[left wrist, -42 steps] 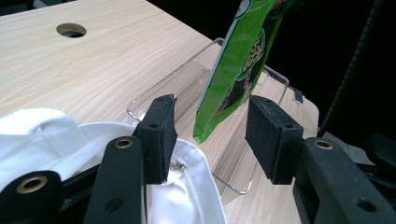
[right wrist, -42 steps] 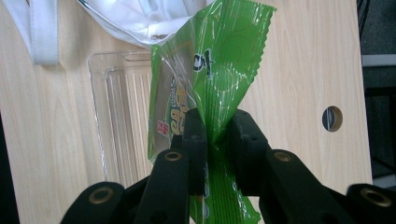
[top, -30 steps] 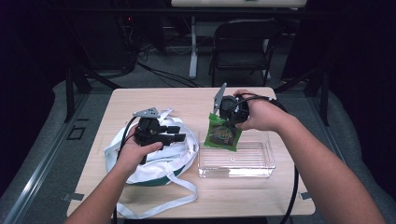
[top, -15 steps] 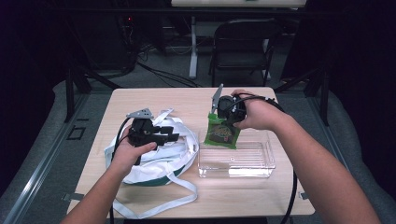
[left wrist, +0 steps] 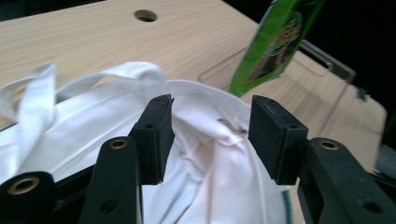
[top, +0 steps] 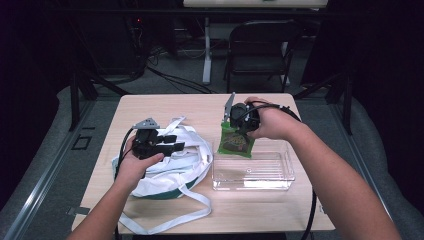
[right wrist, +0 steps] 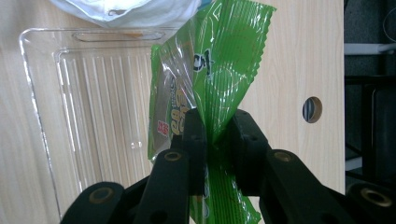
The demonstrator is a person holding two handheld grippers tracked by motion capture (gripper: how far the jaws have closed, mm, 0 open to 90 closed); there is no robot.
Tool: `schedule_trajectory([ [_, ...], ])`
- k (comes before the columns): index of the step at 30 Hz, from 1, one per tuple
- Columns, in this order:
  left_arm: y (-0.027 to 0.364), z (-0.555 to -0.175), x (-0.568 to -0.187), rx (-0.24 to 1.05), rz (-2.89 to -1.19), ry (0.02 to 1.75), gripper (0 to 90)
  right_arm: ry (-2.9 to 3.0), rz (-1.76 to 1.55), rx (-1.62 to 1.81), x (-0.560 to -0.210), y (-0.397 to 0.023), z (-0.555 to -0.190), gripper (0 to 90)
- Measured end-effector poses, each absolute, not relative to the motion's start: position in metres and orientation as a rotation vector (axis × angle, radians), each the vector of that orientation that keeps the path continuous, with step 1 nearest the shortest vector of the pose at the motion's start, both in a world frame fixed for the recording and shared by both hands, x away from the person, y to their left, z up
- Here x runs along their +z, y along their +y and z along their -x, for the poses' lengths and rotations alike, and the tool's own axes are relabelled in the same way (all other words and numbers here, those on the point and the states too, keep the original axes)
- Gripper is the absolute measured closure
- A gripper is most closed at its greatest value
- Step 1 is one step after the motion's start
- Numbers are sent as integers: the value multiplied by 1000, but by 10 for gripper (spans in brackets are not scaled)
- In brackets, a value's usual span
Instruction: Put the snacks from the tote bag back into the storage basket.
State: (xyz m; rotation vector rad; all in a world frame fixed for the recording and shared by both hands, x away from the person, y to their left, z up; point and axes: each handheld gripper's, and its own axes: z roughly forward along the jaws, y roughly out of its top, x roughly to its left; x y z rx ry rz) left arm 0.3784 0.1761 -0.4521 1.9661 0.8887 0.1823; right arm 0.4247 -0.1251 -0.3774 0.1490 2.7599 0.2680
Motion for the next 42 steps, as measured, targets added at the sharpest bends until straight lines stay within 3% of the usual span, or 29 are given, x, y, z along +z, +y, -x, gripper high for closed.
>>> schedule_trajectory([
  [13, 183, -369, -469, 312, -1957, 991, 429, 2735, -85, 224, -390, -116, -426, 770],
  [42, 196, -355, -487, 307, -1866, 1029, 438, 2709, -5, 199, -426, -103, -442, 768],
])
